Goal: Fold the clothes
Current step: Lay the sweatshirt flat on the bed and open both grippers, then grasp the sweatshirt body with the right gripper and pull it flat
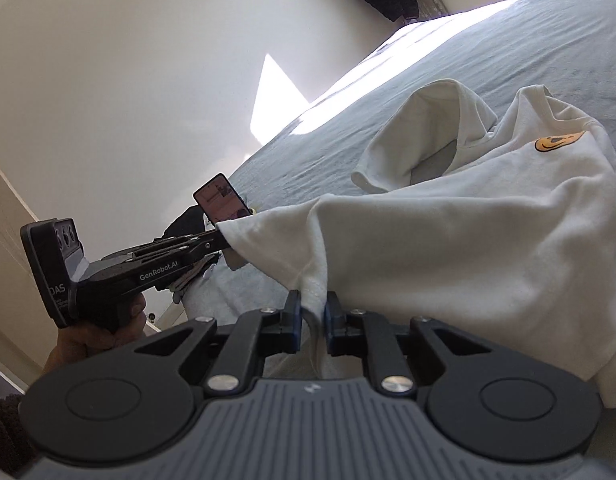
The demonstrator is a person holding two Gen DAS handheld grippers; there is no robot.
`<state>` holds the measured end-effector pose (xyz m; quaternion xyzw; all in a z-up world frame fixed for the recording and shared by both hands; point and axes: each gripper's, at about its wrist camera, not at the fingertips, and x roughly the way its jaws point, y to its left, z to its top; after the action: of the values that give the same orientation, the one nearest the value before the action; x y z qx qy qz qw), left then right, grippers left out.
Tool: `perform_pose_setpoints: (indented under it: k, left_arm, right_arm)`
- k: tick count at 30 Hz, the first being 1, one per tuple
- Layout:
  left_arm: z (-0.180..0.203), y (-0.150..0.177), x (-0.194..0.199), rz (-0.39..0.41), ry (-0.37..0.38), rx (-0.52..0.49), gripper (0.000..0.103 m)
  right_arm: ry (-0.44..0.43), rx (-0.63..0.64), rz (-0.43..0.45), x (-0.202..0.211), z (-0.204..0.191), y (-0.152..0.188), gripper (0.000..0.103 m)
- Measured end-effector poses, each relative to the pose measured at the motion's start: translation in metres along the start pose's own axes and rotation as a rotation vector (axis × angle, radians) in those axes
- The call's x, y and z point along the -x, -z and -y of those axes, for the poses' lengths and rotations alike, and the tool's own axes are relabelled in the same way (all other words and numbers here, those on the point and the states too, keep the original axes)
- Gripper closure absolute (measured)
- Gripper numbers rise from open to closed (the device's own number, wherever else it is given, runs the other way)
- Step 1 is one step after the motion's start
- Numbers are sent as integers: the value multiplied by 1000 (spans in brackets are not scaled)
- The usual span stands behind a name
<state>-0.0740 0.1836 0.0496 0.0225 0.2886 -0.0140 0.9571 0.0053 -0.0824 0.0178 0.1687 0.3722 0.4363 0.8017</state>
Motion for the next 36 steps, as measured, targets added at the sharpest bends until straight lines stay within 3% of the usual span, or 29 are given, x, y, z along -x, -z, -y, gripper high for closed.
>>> perform_pose_setpoints:
  k: [8, 9, 10, 11, 12, 13, 18, 22, 26, 30, 32, 35, 36]
  left_arm:
    - [-2, 40, -16, -169, 61, -116, 97]
    - [-3, 43, -17, -183, 73, -124, 96]
    - [-4, 45, -16, -187, 88, -125, 90]
    - [-6, 45, -14, -183, 99, -118, 85]
    - [-8, 43, -12, -171, 106, -104, 73]
    - [-10, 40, -10, -159, 114, -93, 65]
    - [-18, 18, -4, -89, 140, -16, 57]
    - [-15, 2, -30, -98, 154, 62, 50]
    - [-3, -2, -73, -127, 176, 141, 50]
    - [7, 5, -106, -150, 193, 176, 51]
    - [10, 3, -121, -173, 186, 185, 52]
    - [12, -1, -140, -201, 178, 213, 53]
    - [10, -2, -145, -217, 184, 238, 53]
  right_arm:
    - [85, 75, -58, -2, -2, 7, 81]
    - [95, 81, -43, 1, -2, 6, 72]
    - [106, 87, -28, 4, -1, 5, 54]
    - [117, 93, -14, 7, -1, 5, 46]
    - [126, 99, 5, 11, 0, 3, 40]
    - [134, 104, 25, 16, 3, 0, 40]
    - [208, 61, 139, 43, 26, -15, 40]
    - [361, 33, 186, 63, 53, -21, 40]
    - [510, -8, 128, 65, 82, -14, 40]
    - [568, -60, 33, 60, 104, 0, 40]
    - [559, -86, -11, 56, 111, 9, 49]
    - [549, -107, -34, 51, 114, 15, 83]
    - [552, -106, -36, 50, 114, 15, 86]
